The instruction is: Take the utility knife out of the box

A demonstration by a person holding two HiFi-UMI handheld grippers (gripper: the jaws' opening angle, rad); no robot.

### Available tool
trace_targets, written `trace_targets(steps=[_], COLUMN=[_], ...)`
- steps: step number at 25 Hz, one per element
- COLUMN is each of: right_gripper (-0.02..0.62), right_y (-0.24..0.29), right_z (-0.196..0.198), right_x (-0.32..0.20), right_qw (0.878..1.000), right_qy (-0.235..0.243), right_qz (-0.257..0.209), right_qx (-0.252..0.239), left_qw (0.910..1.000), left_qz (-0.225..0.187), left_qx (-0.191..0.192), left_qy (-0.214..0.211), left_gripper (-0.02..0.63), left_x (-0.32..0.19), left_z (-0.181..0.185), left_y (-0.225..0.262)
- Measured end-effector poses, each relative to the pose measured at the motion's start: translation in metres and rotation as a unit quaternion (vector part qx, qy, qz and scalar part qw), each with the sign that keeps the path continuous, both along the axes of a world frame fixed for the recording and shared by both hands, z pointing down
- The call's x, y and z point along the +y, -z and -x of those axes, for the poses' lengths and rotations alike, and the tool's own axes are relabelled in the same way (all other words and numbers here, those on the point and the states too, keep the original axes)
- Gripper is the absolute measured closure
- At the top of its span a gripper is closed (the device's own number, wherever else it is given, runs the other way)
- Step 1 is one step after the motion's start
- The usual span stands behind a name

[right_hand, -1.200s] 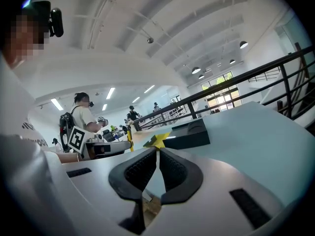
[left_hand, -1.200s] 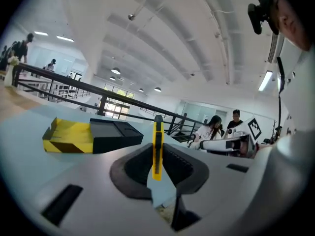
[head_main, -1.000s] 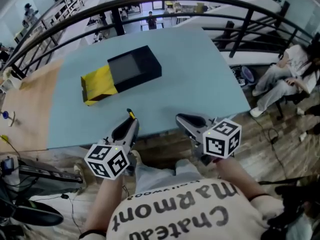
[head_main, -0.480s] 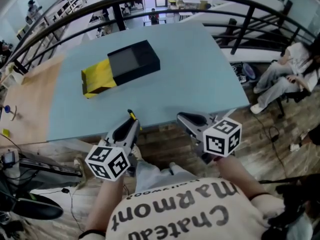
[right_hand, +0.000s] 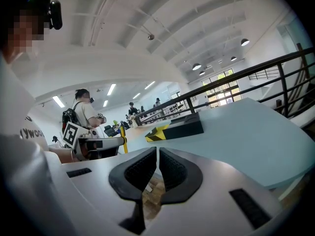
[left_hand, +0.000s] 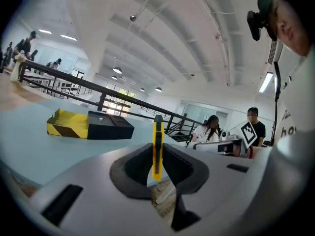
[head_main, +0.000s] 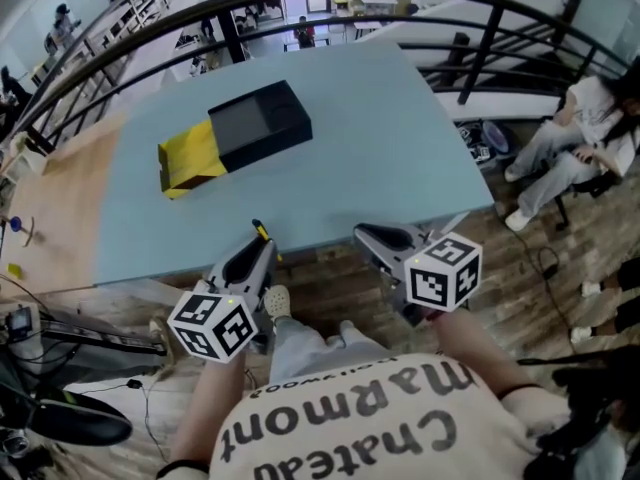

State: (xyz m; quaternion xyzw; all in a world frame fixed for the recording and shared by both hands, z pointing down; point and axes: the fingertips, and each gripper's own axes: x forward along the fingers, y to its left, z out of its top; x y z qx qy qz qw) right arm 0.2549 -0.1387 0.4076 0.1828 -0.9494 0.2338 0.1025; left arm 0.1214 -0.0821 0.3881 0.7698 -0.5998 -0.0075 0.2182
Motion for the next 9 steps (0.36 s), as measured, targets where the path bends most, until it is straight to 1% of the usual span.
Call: trace_targets(steps=[9], right_gripper=[0.551], right_y=[-0.0008], right_z=[-0.0061], right_x=[-0.0042], right_qw=[1.0], right_qy=[-0.003], right_qz=[0.004], right_qx=[0.001], left_qw=[1.0], left_qz=[0.0], left_qx=[-0.001], left_qy=[0.003], left_gripper=[0.546], left_x=[0.0012], left_z=[-0.0025], left_y=[0.0042])
